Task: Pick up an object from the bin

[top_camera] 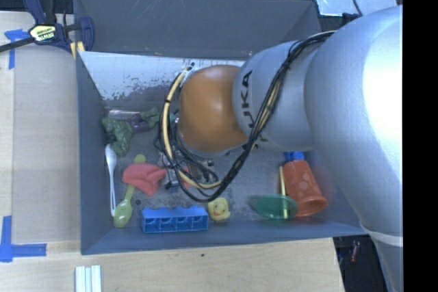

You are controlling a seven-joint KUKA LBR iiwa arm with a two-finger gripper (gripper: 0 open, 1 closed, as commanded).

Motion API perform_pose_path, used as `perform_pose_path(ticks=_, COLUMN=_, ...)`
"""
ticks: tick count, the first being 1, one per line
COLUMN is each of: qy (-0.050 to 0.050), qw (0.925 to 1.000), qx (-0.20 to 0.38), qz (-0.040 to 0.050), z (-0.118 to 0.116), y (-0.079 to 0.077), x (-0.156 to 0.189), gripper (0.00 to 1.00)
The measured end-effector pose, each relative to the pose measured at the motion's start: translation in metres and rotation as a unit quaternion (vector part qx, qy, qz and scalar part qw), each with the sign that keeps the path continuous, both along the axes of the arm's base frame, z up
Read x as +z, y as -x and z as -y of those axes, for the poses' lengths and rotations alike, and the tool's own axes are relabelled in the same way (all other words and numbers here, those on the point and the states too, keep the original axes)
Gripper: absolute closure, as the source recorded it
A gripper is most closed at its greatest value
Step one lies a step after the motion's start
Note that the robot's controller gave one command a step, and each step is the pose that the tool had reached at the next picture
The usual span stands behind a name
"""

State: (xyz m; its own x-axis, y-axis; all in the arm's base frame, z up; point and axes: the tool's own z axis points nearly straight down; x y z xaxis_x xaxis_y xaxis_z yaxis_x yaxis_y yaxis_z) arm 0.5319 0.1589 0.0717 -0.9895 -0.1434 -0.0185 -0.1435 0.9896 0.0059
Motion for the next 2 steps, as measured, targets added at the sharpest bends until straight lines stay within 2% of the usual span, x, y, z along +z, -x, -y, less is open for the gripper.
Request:
perform_pose_path(ticks=1, qy=0.001, qw=0.9998, qx=0.019, qz=-0.0011, z=-0.003, y=-0.019, x=0.071, gripper=1.00)
perform_pose_path(ticks=2, qy=0.002, qw=0.9983, qx=0.058, qz=-0.0051, z=-0.026, y=-0.011, x=0.161, gripper=1.00)
